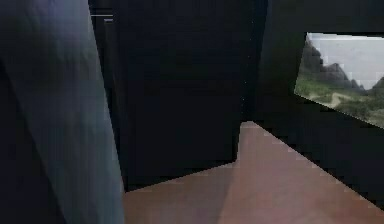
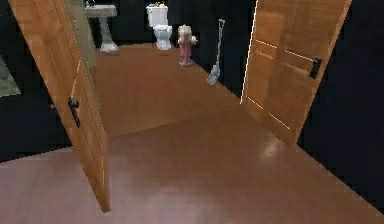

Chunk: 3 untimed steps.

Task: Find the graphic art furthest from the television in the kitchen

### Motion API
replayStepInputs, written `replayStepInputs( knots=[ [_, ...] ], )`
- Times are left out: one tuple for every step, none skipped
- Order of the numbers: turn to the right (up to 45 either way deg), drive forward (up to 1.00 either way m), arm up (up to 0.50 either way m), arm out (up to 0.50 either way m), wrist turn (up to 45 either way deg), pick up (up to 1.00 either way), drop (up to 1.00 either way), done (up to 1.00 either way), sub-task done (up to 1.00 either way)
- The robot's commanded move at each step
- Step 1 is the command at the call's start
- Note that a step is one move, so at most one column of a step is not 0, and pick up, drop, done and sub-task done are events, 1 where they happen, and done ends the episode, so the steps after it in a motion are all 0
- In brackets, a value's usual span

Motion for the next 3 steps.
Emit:
replayStepInputs(
  knots=[
    [45.0, 0.0, 0.0, 0.0, 0.0, 0.0, 0.0, 0.0, 0.0],
    [45.0, 0.0, 0.0, 0.0, 0.0, 0.0, 0.0, 0.0, 0.0],
    [45.0, 0.0, 0.0, 0.0, 0.0, 0.0, 0.0, 0.0, 0.0]
  ],
)
